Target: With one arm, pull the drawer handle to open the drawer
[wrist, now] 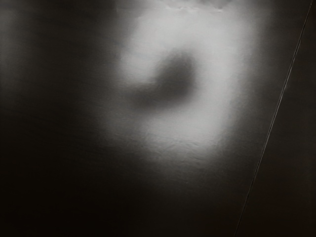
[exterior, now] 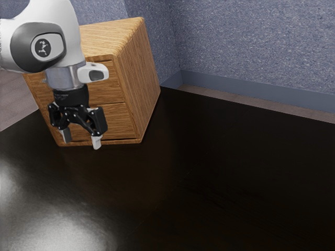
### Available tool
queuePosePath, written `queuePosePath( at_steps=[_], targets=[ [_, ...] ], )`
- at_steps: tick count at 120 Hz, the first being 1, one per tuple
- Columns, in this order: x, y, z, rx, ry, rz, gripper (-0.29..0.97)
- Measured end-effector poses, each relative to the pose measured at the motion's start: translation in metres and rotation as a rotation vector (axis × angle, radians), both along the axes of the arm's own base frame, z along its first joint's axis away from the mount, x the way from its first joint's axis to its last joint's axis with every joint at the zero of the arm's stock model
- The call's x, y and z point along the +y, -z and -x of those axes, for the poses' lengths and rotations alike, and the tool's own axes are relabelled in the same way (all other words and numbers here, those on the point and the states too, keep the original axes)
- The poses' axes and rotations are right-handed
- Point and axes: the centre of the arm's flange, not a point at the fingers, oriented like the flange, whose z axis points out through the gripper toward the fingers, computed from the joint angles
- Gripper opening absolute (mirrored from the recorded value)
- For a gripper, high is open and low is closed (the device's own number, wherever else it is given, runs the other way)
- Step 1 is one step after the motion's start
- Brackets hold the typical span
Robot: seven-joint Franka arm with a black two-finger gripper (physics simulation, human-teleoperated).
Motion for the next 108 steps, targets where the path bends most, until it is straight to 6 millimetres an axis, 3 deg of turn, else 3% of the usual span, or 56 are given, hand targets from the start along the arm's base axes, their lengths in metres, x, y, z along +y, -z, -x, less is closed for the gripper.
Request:
queuePosePath(
  at_steps=[22, 42, 49, 57, 69, 86, 108],
  targets=[
    [-0.025, -0.007, -0.016, -0.098, 0.047, -0.019, 0.68],
    [-0.021, -0.011, -0.02, -0.136, 0.035, -0.026, 0.68],
    [-0.018, -0.034, -0.017, -0.184, 0.027, -0.037, 0.68],
    [-0.018, -0.078, -0.009, -0.26, 0.023, -0.049, 0.68],
    [-0.025, -0.102, -0.003, -0.297, 0.013, -0.049, 0.68],
    [-0.039, -0.105, -0.002, -0.295, -0.102, -0.021, 0.68],
    [-0.047, -0.101, -0.004, -0.269, -0.401, 0.006, 0.68]
  ],
)
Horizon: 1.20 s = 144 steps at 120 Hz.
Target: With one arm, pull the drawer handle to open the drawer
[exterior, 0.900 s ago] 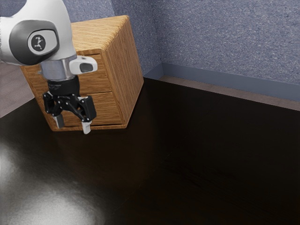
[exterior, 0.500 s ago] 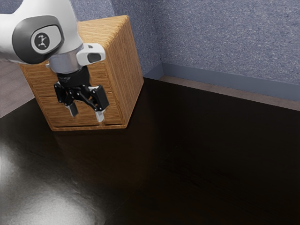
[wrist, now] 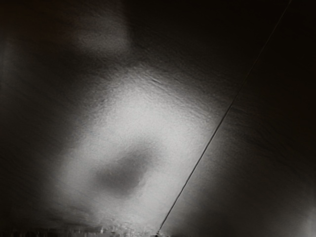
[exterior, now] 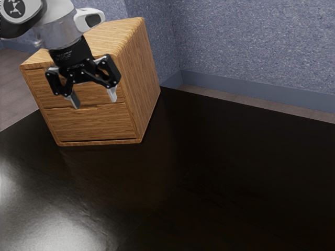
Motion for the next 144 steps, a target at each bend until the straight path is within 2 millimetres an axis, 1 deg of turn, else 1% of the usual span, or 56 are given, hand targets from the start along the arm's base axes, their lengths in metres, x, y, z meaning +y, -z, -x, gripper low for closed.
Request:
queuePosePath(
  at_steps=[12, 22, 45, 59, 65, 83, 102, 120, 144],
  targets=[
    [-0.007, 0.003, -0.002, 0.014, -0.162, 0.023, 0.68],
    [-0.007, 0.006, -0.003, 0.025, -0.287, 0.037, 0.68],
    [0.002, 0.012, -0.002, 0.047, -0.536, 0.056, 0.68],
    [0.014, 0.012, -0.001, 0.047, -0.667, 0.06, 0.68],
    [0.024, 0.011, 0.001, 0.045, -0.728, 0.065, 0.68],
    [0.067, 0.01, 0.01, 0.033, -0.915, 0.08, 0.68],
    [0.099, 0.008, 0.012, -0.007, -1.057, 0.095, 0.68],
    [0.135, 0.018, 0.006, -0.033, -1.18, 0.099, 0.68],
    [0.185, 0.023, 0.011, -0.09, -1.327, 0.111, 0.68]
  ],
)
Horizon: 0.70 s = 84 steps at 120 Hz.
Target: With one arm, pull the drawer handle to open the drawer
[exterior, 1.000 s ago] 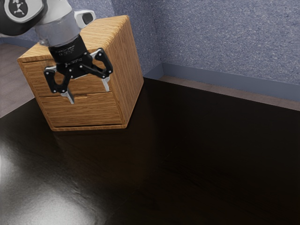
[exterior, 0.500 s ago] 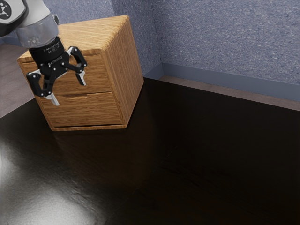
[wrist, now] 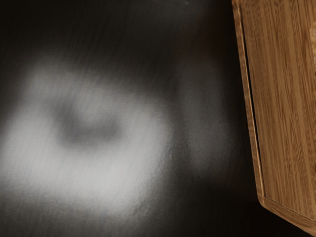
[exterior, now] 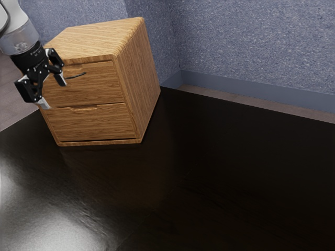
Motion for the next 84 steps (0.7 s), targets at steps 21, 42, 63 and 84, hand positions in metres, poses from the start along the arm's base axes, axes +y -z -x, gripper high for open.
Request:
queuePosePath(
  at_steps=[21, 42, 63, 84],
  targets=[
    [0.038, 0.005, 0.004, -0.035, -0.103, -0.017, 0.68],
    [0.044, -0.001, 0.001, -0.089, -0.138, -0.051, 0.68],
    [0.028, -0.009, -0.016, -0.153, -0.117, -0.089, 0.68],
    [0.018, -0.004, -0.034, -0.194, -0.105, -0.11, 0.68]
  ],
)
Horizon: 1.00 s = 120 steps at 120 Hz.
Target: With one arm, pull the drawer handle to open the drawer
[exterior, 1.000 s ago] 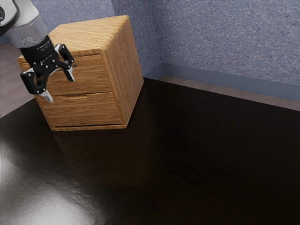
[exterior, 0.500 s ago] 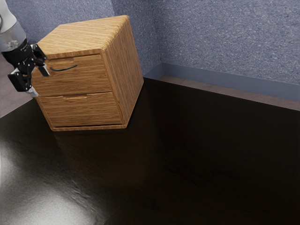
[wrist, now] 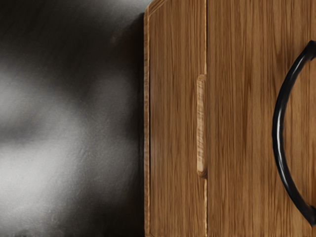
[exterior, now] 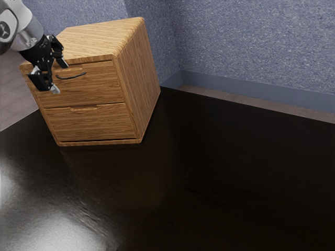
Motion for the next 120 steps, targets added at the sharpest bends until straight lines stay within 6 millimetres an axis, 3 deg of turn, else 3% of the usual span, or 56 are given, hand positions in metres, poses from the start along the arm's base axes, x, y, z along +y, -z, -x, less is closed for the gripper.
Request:
queuePosePath(
  at_steps=[39, 120],
  targets=[
    [0.051, 0.011, 0.011, -0.028, -0.103, -0.014, 0.68],
    [0.058, 0.037, -0.012, -0.027, -0.115, -0.012, 0.68]
  ],
)
